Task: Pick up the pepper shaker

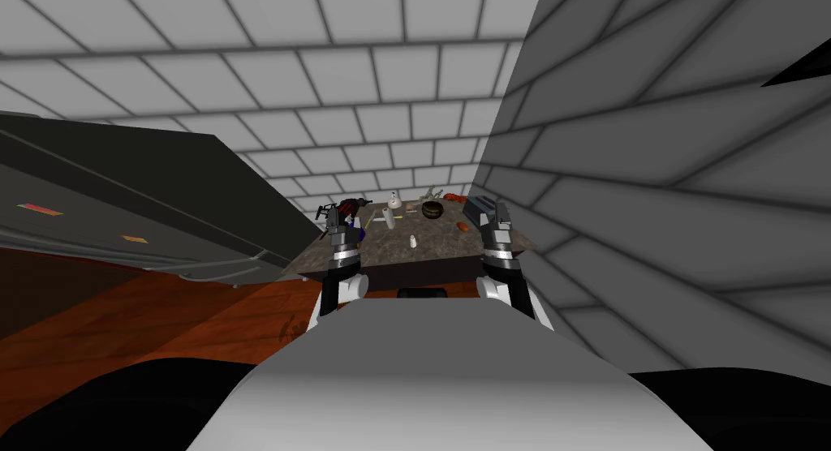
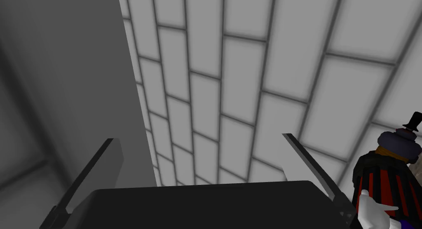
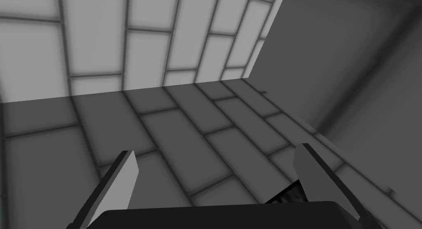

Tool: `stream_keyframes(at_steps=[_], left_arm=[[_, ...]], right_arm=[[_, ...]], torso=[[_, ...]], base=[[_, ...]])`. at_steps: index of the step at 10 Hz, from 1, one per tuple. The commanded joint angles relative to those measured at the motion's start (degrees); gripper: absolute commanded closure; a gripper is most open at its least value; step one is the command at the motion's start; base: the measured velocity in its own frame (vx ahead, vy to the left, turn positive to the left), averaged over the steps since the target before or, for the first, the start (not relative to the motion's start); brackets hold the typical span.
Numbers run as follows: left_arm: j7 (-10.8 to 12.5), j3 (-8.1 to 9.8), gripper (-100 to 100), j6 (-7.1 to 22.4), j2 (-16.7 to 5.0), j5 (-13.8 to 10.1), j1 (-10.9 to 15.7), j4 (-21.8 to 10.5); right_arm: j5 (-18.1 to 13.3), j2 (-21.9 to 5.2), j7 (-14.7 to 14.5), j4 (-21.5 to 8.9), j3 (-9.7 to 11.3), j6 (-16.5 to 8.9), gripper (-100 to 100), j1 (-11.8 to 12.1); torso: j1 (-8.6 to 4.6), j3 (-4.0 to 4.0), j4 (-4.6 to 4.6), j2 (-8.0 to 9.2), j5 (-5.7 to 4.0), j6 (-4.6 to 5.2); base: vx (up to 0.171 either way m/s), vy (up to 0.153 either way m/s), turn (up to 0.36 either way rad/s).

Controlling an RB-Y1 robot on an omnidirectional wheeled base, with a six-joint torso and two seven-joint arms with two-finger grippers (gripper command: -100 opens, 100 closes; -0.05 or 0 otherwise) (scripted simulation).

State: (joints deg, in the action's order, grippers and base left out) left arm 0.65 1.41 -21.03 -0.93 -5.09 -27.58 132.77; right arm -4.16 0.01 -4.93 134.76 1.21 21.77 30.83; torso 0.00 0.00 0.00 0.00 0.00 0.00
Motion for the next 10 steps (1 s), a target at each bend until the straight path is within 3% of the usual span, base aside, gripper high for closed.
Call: stream_keyframes(at_steps=[1, 6, 10], left_arm=[[-0.4, 0.13, -100, 1.8, -1.7, -0.2, 1.1, -0.8], [-2.4, 0.84, -100, 9.8, -5.2, -1.1, 6.4, -4.8], [-3.8, 1.30, -100, 15.2, -6.1, -1.6, 9.5, -7.1]], right_arm=[[0.0, 0.0, 0.0, 0.0, 0.0, 0.0, 0, 0.0], [0.0, 0.0, 0.0, 0.0, 0.0, 0.0, 0, 0.0], [0.0, 0.0, 0.0, 0.0, 0.0, 0.0, 0, 0.0]], torso=[[0.00, 0.00, 0.00, 0.00, 0.00, 0.00], [-0.40, 0.16, 0.06, 0.27, -0.09, 0.01], [-0.29, 0.14, 0.05, 0.24, -0.07, 0.00]], base=[[-0.057, -0.042, 0.028], [-0.085, -0.094, 0.033], [-0.068, -0.078, 0.018]])
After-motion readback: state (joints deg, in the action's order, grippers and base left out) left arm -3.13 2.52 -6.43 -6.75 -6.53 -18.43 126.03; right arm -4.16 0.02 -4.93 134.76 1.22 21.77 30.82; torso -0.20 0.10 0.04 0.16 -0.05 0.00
